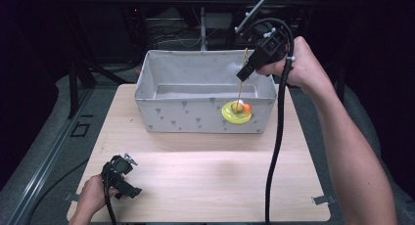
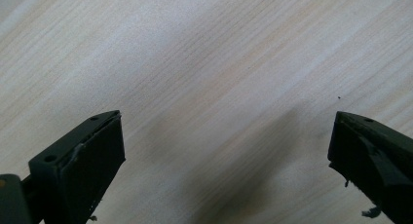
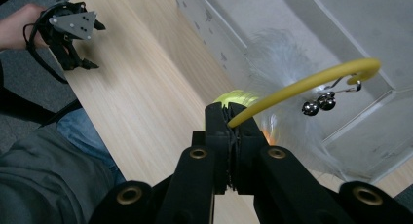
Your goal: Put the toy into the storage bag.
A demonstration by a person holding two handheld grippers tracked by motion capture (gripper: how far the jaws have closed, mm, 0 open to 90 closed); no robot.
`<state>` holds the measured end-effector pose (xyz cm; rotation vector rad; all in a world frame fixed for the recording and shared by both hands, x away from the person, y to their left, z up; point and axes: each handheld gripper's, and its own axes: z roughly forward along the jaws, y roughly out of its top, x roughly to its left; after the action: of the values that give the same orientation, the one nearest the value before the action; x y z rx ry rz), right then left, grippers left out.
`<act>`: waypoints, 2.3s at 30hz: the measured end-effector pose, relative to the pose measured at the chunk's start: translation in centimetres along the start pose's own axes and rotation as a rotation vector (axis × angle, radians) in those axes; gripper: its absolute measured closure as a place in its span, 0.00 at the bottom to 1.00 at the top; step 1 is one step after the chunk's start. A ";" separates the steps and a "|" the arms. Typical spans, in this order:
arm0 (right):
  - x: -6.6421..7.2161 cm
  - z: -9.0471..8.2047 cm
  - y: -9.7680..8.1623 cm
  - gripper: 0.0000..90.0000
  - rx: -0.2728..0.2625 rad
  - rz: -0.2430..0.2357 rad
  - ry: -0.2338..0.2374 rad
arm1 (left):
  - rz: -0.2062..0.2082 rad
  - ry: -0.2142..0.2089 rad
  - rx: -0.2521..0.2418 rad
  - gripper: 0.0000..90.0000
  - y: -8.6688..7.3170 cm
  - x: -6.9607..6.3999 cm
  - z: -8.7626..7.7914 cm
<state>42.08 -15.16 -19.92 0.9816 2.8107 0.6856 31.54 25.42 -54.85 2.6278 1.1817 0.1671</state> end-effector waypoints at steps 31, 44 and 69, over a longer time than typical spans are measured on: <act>-3.4 -3.9 2.9 0.98 -0.079 0.076 -0.117 | 0.027 -0.007 0.019 0.00 0.1 -0.2 0.2; -5.5 -2.6 4.1 0.98 -0.098 0.111 -0.160 | 0.031 -0.010 0.022 0.00 0.2 -0.3 0.3; -9.1 2.7 4.6 0.98 -0.080 0.170 -0.150 | 0.041 -0.011 0.029 0.00 0.2 -0.5 0.3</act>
<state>52.50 -16.53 -20.93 1.2130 2.5731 0.7042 31.44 24.82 -55.09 2.6759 1.1355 0.1436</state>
